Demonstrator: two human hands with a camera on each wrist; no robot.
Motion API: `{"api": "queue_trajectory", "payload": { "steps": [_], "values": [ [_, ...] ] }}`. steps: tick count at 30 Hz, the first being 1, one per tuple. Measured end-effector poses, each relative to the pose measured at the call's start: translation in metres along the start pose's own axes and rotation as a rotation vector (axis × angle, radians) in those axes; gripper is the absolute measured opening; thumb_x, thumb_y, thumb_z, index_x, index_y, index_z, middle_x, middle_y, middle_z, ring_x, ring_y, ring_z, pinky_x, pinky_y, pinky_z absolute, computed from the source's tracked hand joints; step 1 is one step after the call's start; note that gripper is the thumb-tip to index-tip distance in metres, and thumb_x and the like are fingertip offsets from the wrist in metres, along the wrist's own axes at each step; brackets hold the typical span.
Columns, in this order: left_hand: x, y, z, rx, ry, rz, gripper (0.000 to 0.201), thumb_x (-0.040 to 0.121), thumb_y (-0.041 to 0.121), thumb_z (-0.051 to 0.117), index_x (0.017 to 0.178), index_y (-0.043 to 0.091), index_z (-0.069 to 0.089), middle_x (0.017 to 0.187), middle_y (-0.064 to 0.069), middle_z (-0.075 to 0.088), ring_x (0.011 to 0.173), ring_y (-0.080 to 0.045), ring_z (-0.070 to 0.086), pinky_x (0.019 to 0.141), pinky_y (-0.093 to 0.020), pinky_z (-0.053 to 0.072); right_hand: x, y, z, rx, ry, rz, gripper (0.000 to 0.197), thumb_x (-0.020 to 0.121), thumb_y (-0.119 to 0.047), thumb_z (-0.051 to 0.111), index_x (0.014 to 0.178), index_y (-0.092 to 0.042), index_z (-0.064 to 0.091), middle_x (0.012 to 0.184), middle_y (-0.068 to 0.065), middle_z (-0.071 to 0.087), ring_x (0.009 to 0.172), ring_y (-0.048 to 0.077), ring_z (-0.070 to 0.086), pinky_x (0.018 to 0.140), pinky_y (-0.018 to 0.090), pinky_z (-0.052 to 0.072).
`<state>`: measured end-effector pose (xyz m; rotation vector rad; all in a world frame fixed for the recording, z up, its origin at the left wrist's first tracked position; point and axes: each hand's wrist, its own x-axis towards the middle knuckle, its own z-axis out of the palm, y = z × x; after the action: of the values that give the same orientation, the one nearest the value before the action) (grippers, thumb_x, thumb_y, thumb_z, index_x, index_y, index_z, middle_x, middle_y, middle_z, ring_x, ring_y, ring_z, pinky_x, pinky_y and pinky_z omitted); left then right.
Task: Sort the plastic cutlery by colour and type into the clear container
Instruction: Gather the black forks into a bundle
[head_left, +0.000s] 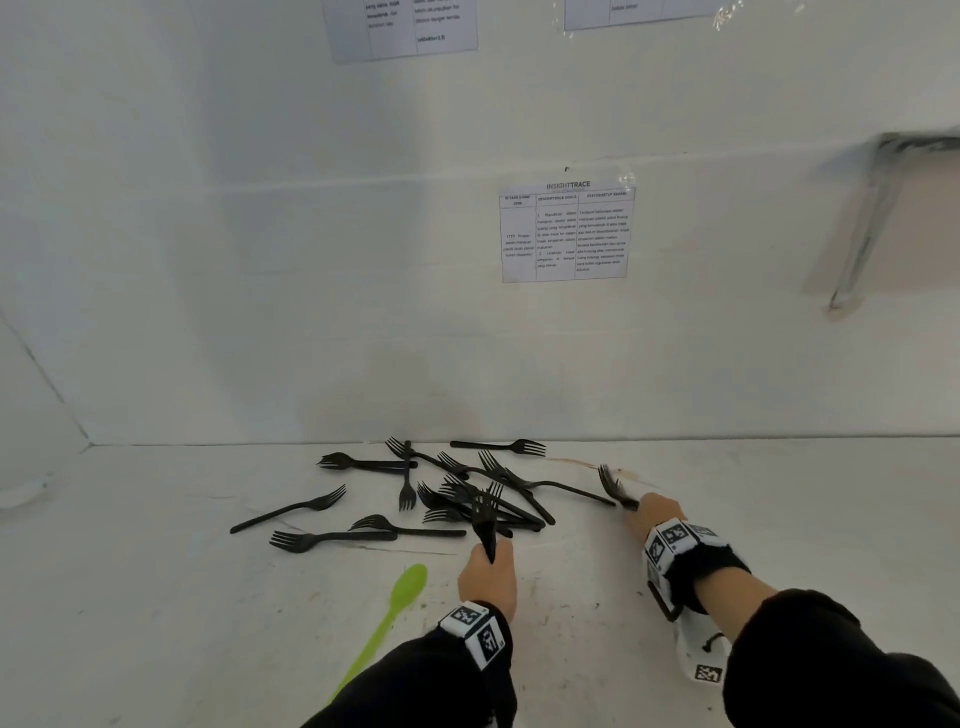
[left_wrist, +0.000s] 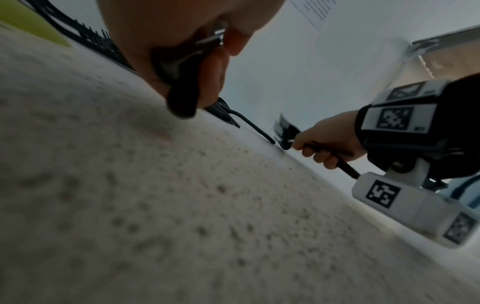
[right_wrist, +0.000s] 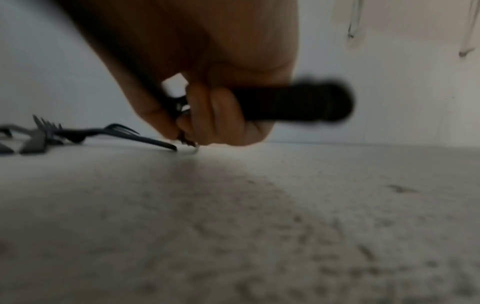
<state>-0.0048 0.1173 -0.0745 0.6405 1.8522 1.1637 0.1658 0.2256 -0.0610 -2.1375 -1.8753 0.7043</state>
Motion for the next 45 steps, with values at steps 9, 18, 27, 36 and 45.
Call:
{"api": "queue_trajectory", "payload": {
  "steps": [9,18,27,36,45],
  "values": [
    [0.006,0.003,-0.018,-0.156,-0.135,-0.083,0.016,0.095,0.017,0.032,0.089,0.016,0.047,0.060,-0.002,0.033,0.043,-0.014,0.023,0.045,-0.020,0.021,0.005,-0.056,-0.007,0.071,-0.003,-0.173,0.028,0.090,-0.020,0.051,0.114,-0.006,0.055,0.101,0.013,0.059,0.086,0.024,0.051,0.073,0.025,0.038],
    [0.004,0.006,-0.030,-0.372,-0.205,-0.190,0.020,0.093,0.021,0.035,0.075,0.016,0.043,0.047,0.005,0.032,0.033,-0.009,0.021,0.040,-0.015,0.016,0.030,-0.075,0.021,-0.285,-0.106,-0.352,0.029,0.089,-0.023,0.055,0.116,-0.013,0.061,0.116,0.008,0.063,0.108,0.024,0.060,0.090,0.029,0.047],
    [-0.005,-0.004,-0.040,-0.081,-0.055,0.047,0.018,0.098,0.026,0.040,0.110,0.014,0.046,0.070,-0.003,0.041,0.049,-0.010,0.031,0.045,-0.022,0.028,0.021,-0.081,0.018,-0.089,-0.127,-0.327,0.031,0.090,-0.026,0.054,0.113,-0.005,0.053,0.111,0.014,0.061,0.105,0.029,0.056,0.081,0.028,0.041],
    [-0.002,0.002,-0.063,0.007,0.034,0.133,0.023,0.099,0.036,0.031,0.110,0.017,0.034,0.067,0.000,0.041,0.052,-0.016,0.032,0.051,-0.030,0.028,-0.052,-0.126,0.037,0.711,-0.484,-0.251,0.014,0.091,-0.012,0.045,0.079,-0.016,0.040,0.058,0.002,0.038,0.032,0.009,0.027,0.038,0.016,0.025],
    [0.002,0.002,-0.130,-0.023,-0.040,0.202,0.015,0.100,0.029,0.031,0.089,0.022,0.037,0.069,0.000,0.041,0.050,-0.012,0.030,0.047,-0.026,0.023,-0.099,-0.184,0.078,1.134,-0.638,-0.309,0.010,0.095,-0.011,0.051,0.086,-0.012,0.048,0.054,-0.001,0.038,0.031,0.005,0.028,0.036,0.015,0.026]
  ]
}}
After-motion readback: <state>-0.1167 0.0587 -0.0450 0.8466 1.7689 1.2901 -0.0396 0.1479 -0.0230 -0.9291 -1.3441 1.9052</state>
